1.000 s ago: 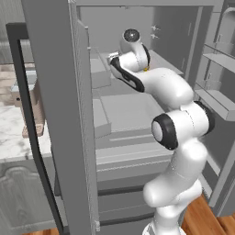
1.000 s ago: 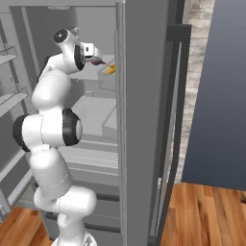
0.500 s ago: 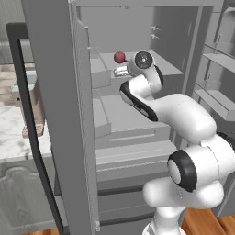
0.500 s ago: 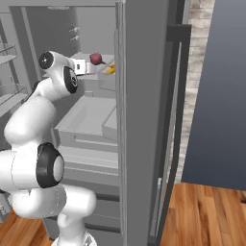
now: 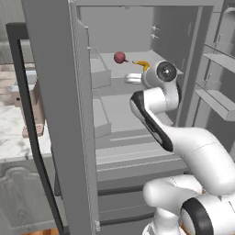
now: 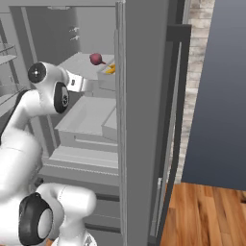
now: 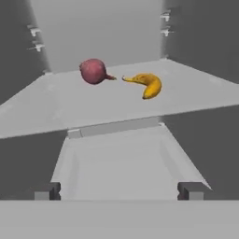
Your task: Move the onion and banana from the second highest shelf to the top shelf to make space. Then, place the pitcher from the counter on the cleared second highest shelf.
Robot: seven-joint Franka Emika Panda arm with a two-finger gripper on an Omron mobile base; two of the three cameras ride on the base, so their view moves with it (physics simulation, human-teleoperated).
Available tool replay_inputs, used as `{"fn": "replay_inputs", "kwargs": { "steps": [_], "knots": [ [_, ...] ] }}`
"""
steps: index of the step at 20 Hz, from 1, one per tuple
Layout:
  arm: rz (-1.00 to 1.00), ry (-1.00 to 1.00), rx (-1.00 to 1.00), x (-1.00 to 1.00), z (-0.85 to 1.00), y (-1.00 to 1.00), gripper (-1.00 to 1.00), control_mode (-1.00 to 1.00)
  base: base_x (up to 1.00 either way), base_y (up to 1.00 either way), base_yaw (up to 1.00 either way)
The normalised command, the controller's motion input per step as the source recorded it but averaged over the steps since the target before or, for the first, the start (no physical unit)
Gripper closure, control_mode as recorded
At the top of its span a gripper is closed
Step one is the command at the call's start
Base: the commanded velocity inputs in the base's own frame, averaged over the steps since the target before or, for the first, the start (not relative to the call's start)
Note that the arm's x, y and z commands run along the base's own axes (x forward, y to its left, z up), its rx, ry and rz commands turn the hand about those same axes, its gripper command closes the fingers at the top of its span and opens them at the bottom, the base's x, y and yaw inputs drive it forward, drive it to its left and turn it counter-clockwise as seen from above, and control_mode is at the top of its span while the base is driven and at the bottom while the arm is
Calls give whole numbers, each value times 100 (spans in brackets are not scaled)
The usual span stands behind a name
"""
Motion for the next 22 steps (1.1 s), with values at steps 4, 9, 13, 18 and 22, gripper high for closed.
{"fn": "replay_inputs", "kwargs": {
  "steps": [4,9,13,18,22],
  "knots": [
    [0,10,11,-100,-1,-27,-100,-100,0,0,0],
    [4,9,-8,-99,-25,-6,-100,-100,0,0,0],
    [4,17,-15,-96,-9,0,-100,-100,0,0,0],
    [4,11,-3,-57,0,-16,-100,-100,0,0,0],
    [10,6,0,-36,0,-12,-100,-100,0,0,0]
  ]
}}
